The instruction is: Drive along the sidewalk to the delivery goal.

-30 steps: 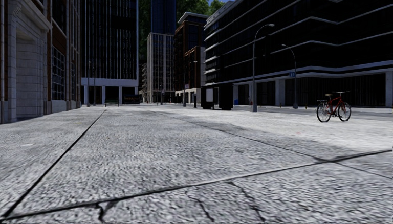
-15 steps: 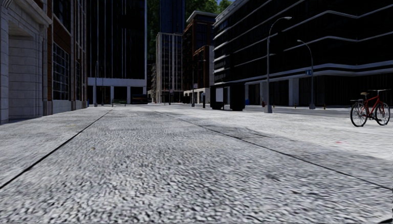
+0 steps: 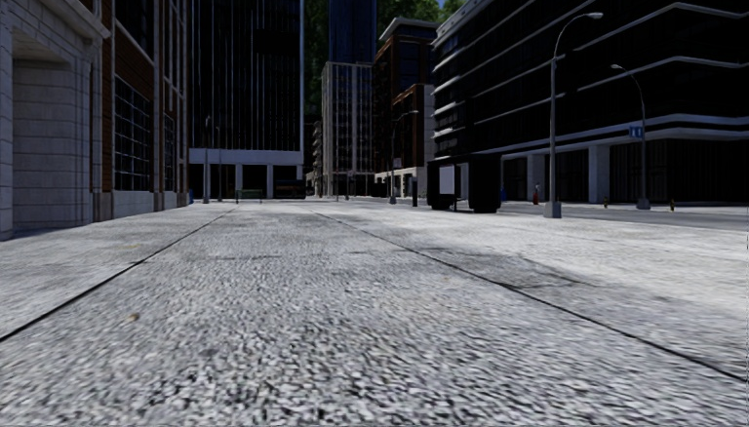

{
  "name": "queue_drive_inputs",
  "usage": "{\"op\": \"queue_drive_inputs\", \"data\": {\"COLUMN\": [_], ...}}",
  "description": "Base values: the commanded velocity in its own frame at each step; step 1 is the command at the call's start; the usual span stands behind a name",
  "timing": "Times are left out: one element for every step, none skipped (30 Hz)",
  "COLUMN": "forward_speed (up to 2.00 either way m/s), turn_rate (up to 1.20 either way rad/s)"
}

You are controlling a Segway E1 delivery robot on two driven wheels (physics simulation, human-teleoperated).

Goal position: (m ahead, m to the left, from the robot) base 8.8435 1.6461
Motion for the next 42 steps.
{"op": "queue_drive_inputs", "data": {"forward_speed": [2.00,2.00,2.00,2.00,2.00,2.00,2.00,2.00,2.00,2.00,2.00,2.00,2.00,2.00,2.00,2.00,2.00,2.00,2.00,2.00,2.00,2.00,2.00,2.00,2.00,2.00,2.00,2.00,2.00,2.00,2.00,2.00,2.00,2.00,2.00,2.00,2.00,2.00,2.00,2.00,2.00,2.00], "turn_rate": [0.27,0.26,0.19,0.19,0.09,0.01,0.00,0.00,0.00,0.00,0.00,0.00,0.00,0.00,0.00,0.00,0.00,0.00,0.00,0.00,0.00,0.00,0.00,0.00,0.00,0.00,0.00,0.00,0.00,0.00,0.00,0.00,0.00,0.00,0.01,0.12,0.21,0.27,0.29,0.29,0.31,0.34]}}
